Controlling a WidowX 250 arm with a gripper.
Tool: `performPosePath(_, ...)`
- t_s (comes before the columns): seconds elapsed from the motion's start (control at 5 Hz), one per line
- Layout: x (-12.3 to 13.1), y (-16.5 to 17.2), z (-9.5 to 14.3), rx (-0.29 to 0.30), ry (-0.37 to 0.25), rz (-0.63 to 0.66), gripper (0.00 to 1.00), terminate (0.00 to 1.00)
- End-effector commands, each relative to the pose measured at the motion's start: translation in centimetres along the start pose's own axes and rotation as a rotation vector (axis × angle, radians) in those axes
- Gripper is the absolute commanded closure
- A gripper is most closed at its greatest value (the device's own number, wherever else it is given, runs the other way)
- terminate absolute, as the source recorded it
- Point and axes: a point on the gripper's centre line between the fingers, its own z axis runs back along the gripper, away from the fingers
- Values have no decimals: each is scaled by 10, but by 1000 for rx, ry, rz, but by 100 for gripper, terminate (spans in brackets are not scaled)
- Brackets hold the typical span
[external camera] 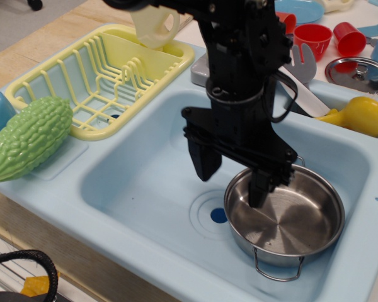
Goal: Put pot or pan from sink into drying rack
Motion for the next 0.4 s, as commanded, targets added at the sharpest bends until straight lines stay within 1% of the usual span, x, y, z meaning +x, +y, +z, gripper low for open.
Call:
performPosePath(0.0,5,2,-6,-44,15,2,0,0)
performPosePath(0.2,5,5,-13,-69,40,13,0,0)
